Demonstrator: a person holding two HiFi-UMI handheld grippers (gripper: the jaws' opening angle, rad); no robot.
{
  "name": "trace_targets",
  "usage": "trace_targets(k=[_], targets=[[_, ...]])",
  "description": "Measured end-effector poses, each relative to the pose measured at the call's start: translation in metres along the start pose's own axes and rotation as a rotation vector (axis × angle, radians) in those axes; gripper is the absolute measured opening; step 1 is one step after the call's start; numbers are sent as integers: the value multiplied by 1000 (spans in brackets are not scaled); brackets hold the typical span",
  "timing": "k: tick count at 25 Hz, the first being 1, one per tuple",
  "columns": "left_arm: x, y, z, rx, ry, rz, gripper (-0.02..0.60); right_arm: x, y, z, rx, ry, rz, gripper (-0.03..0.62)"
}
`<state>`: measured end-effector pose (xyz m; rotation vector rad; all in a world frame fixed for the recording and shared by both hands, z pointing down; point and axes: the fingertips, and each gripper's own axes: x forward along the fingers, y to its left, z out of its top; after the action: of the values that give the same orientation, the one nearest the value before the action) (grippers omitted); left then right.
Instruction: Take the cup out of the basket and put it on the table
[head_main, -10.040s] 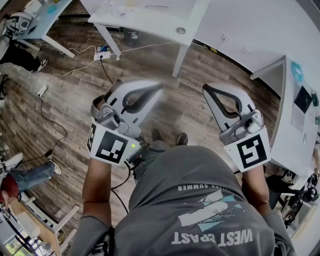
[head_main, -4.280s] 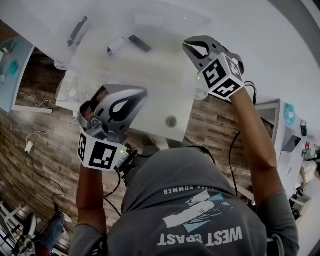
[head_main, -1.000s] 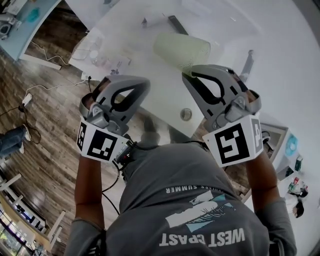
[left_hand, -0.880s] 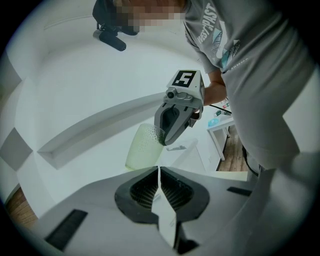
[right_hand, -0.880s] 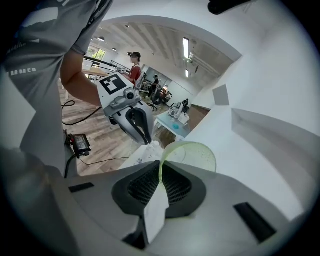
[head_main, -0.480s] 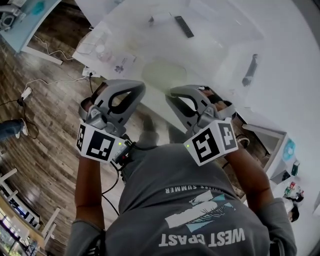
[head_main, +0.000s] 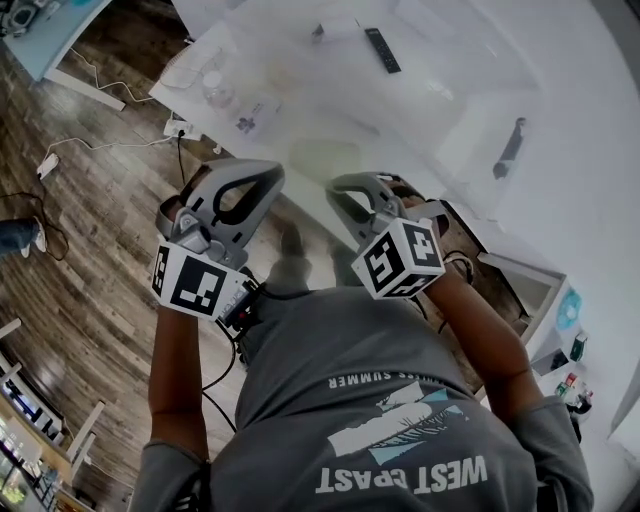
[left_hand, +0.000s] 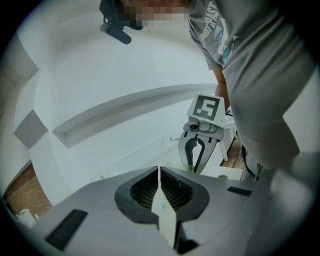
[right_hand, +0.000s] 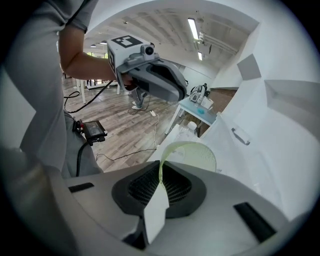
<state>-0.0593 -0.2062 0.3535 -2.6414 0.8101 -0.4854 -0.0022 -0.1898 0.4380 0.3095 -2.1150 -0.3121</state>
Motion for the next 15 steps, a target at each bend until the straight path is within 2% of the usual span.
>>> trace_targets(k=[15], targets=[[-16,-15,-29,-87,45,45,11,86,43,-81,20,220,181,28]])
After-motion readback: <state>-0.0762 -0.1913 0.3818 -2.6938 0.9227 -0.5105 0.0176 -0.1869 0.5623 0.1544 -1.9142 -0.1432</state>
